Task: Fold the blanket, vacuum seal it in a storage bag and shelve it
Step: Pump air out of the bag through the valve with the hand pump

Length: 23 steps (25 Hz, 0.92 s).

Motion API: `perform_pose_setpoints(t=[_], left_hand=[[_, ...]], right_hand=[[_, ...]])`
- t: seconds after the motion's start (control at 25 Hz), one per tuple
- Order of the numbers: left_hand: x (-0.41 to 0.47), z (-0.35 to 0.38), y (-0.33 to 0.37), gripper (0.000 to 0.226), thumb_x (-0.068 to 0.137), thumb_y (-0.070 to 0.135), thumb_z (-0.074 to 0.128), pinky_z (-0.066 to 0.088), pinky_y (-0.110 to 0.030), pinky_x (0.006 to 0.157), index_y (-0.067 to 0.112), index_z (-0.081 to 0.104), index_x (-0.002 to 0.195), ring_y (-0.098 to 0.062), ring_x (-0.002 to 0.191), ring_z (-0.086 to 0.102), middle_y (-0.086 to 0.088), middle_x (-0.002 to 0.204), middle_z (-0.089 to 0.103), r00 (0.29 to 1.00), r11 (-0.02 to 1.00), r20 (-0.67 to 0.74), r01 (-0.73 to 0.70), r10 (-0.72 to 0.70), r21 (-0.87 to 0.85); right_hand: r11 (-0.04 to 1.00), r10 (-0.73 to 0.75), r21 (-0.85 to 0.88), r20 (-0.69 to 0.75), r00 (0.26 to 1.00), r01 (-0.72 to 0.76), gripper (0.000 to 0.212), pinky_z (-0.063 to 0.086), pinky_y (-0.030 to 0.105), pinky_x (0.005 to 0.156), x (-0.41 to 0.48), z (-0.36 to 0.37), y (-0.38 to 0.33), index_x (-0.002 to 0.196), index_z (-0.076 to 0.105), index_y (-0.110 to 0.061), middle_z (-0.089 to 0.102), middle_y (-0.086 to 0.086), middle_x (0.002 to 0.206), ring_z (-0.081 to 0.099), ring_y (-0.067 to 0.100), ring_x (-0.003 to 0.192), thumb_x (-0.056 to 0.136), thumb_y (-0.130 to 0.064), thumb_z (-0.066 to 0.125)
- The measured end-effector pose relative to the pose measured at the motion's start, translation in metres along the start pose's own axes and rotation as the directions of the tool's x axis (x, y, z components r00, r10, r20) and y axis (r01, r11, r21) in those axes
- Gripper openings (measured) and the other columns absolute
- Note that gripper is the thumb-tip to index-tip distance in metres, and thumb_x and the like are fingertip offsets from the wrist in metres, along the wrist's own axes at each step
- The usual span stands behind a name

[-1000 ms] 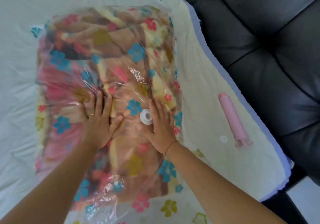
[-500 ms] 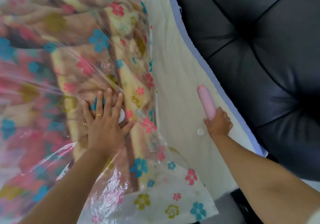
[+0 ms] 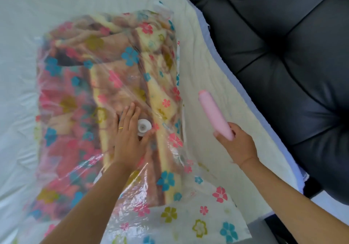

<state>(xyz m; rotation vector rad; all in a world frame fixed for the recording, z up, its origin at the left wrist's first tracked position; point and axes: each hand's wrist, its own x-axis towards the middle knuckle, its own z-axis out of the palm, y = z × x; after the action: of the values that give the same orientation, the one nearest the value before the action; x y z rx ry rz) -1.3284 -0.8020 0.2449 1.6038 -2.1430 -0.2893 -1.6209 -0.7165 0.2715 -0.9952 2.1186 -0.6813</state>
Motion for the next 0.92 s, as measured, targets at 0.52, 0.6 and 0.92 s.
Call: perform_pose_setpoints(t=[0.52, 0.6, 0.92], left_hand=[[-0.001, -0.031, -0.014, 0.038, 0.075, 0.025, 0.072, 0.018, -0.027, 0.085, 0.03, 0.069, 0.113, -0.021, 0.111, 0.053, -0.001, 0.125, 0.052, 0.976, 0.966, 0.065, 0.215, -0.208, -0.143], [0.003, -0.029, -0.015, 0.038, 0.076, 0.025, 0.072, 0.016, -0.021, 0.079, 0.03, 0.068, 0.114, -0.021, 0.11, 0.052, 0.0, 0.125, 0.05, 0.975, 0.962, 0.098, 0.211, -0.197, -0.171], [0.003, -0.022, -0.025, 0.04, 0.071, 0.034, 0.076, 0.025, -0.025, 0.092, 0.032, 0.07, 0.11, -0.02, 0.113, 0.049, 0.005, 0.118, 0.052, 0.982, 0.947, 0.109, 0.18, -0.156, -0.267]], right_hand=[[0.775, -0.152, -0.518, 0.405, 0.902, 0.363, 0.036, 0.054, 0.031, 0.056, -0.098, -0.001, -0.143, 0.113, 0.047, -0.035, 0.06, -0.005, 0.09, 0.057, 0.013, 0.065, 0.082, -0.042, 0.064], [0.69, -0.127, -0.617, 0.413, 0.902, 0.379, 0.037, 0.051, 0.028, 0.055, -0.101, -0.002, -0.162, 0.117, 0.048, -0.033, 0.06, -0.005, 0.089, 0.053, 0.011, 0.063, 0.084, -0.041, 0.061], [0.254, -0.082, -0.832, 0.49, 0.868, 0.493, 0.035, 0.038, 0.023, 0.053, -0.105, 0.017, -0.254, 0.117, 0.055, -0.024, 0.062, -0.003, 0.099, 0.056, 0.015, 0.073, 0.086, -0.04, 0.059]])
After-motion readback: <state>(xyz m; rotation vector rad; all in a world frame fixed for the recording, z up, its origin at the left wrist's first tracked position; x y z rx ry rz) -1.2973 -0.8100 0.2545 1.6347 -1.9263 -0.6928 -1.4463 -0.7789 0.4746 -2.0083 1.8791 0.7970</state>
